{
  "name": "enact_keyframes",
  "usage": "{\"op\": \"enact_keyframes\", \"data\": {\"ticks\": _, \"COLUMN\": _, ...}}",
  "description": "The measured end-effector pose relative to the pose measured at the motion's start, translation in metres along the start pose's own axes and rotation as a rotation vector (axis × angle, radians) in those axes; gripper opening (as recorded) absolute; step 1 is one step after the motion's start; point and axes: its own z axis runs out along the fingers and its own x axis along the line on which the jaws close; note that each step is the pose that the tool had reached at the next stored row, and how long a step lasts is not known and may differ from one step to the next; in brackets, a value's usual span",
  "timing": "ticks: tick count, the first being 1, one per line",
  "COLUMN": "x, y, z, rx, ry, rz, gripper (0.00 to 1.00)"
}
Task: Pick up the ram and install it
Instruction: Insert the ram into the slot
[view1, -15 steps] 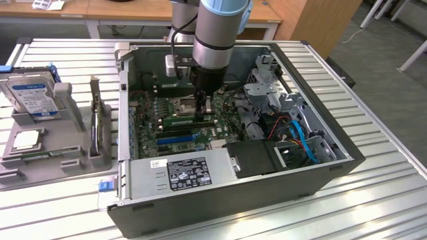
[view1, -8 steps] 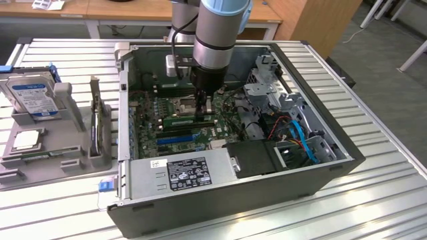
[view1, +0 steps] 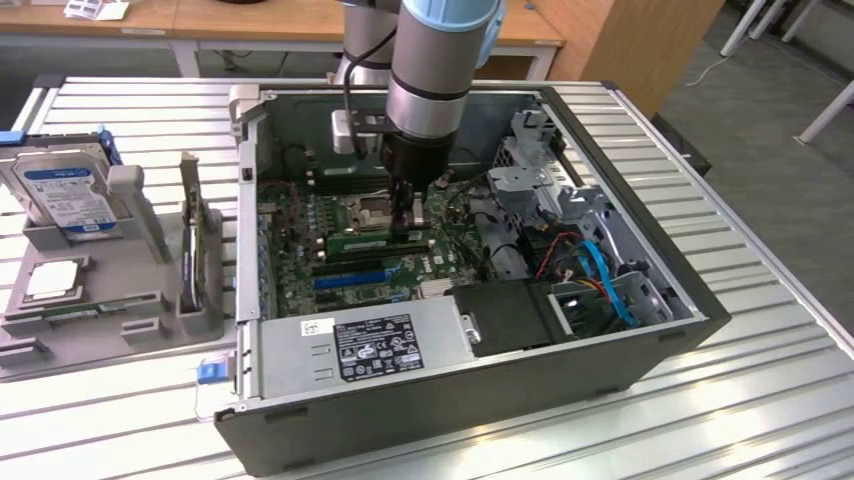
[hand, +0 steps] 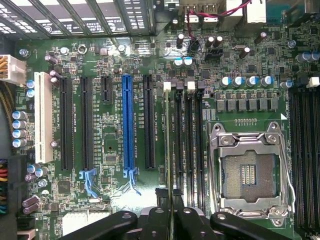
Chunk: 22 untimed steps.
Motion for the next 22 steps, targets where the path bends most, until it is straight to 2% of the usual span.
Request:
{"op": "enact_keyframes", "data": {"ticks": 6, "x": 0.0000, "y": 0.0000, "z": 0.0000, "rx": 0.0003, "ry": 0.0007, "rz": -0.019, "gripper": 0.13}}
{"op": "enact_keyframes", "data": {"ticks": 22, "x": -0.0026, "y": 0.0001, "z": 0.0000, "rx": 0.0003, "ry": 0.0008, "rz": -0.018, "gripper": 0.13}}
